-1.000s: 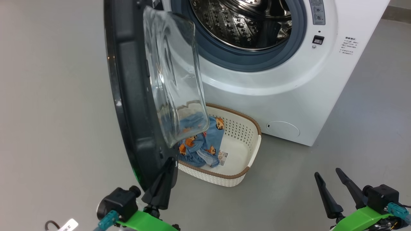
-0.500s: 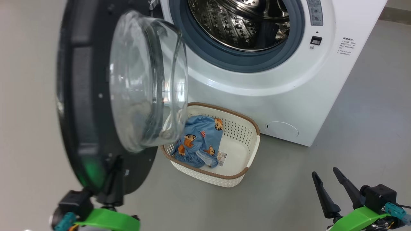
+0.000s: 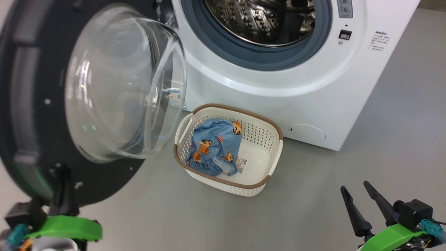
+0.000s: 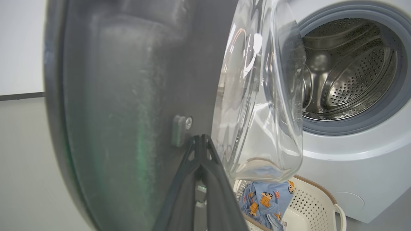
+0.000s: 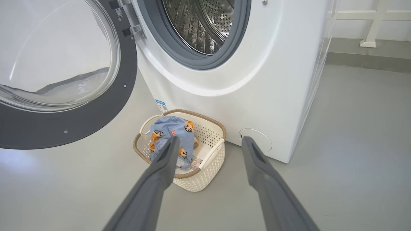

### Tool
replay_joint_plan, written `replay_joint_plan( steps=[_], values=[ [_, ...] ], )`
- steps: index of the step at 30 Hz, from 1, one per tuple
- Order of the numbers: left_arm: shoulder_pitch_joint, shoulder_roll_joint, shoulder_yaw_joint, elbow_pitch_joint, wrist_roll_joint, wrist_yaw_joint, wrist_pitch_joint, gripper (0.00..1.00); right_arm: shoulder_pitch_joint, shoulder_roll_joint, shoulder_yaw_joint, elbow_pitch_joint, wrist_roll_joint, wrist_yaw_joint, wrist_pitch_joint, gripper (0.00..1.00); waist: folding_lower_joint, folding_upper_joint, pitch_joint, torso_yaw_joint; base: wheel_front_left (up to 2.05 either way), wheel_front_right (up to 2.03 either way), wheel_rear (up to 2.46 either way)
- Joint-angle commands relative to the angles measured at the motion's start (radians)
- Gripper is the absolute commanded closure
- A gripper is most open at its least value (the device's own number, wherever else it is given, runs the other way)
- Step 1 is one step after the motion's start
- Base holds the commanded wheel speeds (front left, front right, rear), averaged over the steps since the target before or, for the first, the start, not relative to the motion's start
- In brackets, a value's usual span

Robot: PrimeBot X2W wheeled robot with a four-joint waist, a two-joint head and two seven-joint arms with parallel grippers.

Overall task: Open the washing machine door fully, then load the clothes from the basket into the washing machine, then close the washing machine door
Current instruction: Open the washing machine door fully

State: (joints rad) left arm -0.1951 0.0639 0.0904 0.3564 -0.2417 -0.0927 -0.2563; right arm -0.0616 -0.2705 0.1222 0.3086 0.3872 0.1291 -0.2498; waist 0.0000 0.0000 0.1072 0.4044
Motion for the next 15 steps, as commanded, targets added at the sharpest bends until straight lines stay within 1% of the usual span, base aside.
replay_joint_plan(
  steps=[1, 15],
  values=[
    [-0.069, 0.056, 0.079, 0.007, 0.016, 0.0, -0.006, 1.0, -0.03, -0.024, 0.024, -0.02, 0.005, 0.002, -0.012, 0.0, 0.0, 0.0, 0.016, 0.001, 0.0, 0.0, 0.0],
    [-0.228, 0.134, 0.239, 0.16, 0.075, 0.017, -0.006, 1.0, -0.056, -0.041, 0.037, -0.025, 0.002, 0.002, -0.012, 0.0, 0.0, 0.0, 0.067, -0.009, 0.0, 0.0, 0.0]
  ],
)
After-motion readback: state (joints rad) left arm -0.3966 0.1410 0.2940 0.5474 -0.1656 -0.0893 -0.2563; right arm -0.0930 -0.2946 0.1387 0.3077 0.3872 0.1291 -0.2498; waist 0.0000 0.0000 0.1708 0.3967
